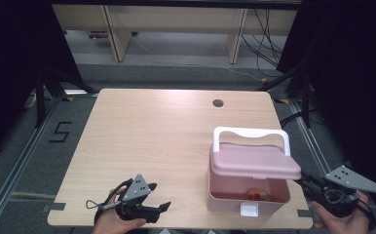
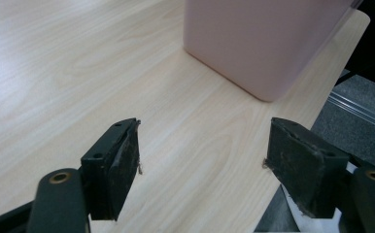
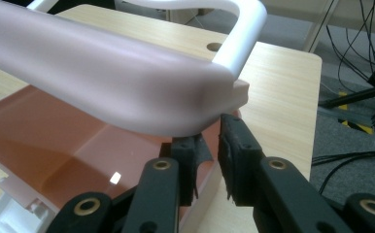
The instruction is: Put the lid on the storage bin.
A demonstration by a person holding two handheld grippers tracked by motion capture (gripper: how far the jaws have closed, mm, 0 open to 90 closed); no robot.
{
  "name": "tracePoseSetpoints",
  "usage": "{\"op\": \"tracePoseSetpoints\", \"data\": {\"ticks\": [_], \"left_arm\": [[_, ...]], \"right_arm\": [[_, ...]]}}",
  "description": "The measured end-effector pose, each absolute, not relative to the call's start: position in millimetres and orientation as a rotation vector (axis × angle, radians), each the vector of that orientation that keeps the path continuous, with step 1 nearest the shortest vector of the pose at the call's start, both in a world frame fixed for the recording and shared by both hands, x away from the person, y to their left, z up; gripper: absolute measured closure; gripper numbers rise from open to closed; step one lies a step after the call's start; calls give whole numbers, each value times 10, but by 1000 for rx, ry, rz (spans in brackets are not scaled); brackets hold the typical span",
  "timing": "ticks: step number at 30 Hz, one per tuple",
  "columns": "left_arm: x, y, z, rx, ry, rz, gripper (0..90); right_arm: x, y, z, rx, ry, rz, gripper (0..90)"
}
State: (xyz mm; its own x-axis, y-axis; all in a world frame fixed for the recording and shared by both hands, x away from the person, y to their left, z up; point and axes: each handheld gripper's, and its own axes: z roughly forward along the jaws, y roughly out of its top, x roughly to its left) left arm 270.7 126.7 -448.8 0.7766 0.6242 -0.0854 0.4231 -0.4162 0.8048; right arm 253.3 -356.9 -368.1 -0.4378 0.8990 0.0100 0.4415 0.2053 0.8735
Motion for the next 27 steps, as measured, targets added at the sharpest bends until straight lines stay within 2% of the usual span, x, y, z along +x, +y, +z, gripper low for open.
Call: {"op": "tracePoseSetpoints", "data": {"ticks": [5,27], "left_arm": [[2667,1333,-4551,2077,786,277,249],[2627,1393,-4688,2115,810,260,249]], "right_arm": [[2520,-3597,-3799,1268,1987,1166,705],[2498,-3698,-3983,1329,2010,1150,657]]}}
